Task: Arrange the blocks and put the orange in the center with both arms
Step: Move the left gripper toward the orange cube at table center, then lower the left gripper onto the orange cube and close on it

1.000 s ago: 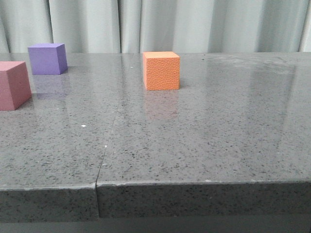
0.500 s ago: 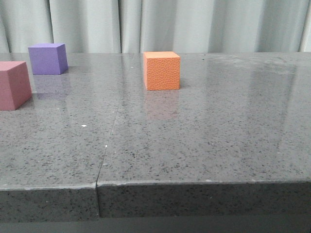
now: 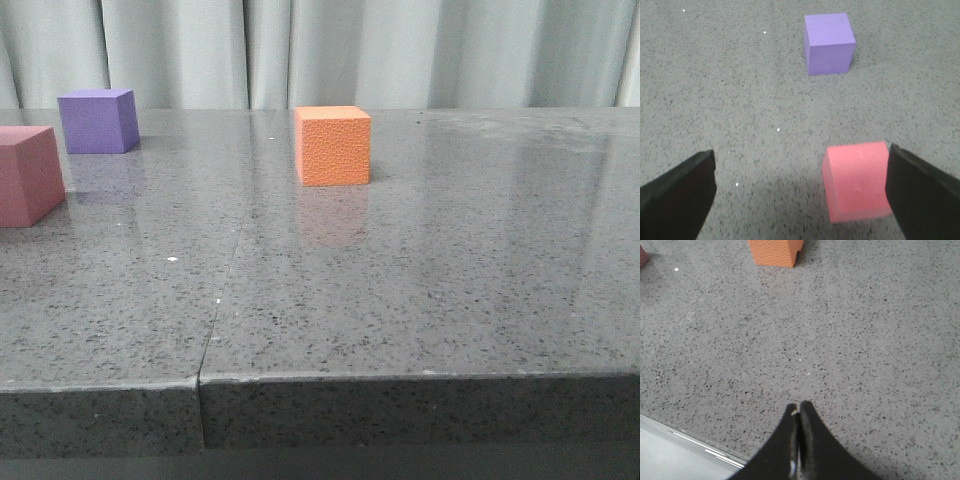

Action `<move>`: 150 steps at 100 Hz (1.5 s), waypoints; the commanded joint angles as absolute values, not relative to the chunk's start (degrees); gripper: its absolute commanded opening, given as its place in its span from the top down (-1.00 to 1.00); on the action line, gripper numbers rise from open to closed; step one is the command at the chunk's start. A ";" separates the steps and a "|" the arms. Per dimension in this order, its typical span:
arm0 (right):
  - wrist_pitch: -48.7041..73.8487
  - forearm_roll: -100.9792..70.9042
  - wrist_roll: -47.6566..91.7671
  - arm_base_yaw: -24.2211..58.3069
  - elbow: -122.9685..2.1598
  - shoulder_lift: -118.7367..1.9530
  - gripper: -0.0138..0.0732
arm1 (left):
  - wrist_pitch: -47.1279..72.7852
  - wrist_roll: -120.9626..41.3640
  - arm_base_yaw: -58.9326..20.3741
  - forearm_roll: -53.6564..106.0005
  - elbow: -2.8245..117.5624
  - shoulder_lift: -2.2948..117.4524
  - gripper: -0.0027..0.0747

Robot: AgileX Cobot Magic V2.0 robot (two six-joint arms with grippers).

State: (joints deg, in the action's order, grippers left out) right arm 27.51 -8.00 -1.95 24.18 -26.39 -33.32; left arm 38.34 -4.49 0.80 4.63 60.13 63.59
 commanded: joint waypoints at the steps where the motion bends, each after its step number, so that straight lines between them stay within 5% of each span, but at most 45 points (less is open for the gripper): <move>1: 23.25 -7.78 -1.21 24.13 -27.80 -33.13 0.84 | 34.83 -5.91 0.79 6.17 65.37 66.63 -0.72; 44: 23.25 -7.78 -1.21 24.13 -27.80 -33.13 0.84 | 56.01 -55.53 0.79 39.25 87.22 85.21 -0.72; 59: 23.25 -7.78 -1.21 24.13 -27.80 -33.13 0.84 | 66.38 -59.86 -0.93 39.48 96.82 92.34 -0.72; 92: 23.25 -7.78 -1.21 24.13 -27.80 -33.13 0.84 | 66.72 -63.32 -12.95 30.94 112.11 104.43 -0.72; 150: 23.25 -7.78 -1.21 24.13 -27.80 -33.13 0.84 | 55.05 -63.32 -24.73 31.64 114.83 115.14 -0.72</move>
State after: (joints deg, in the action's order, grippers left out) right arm 27.51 -8.00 -1.51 24.18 -26.39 -33.32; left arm 59.96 -63.28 -23.24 28.72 112.83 117.35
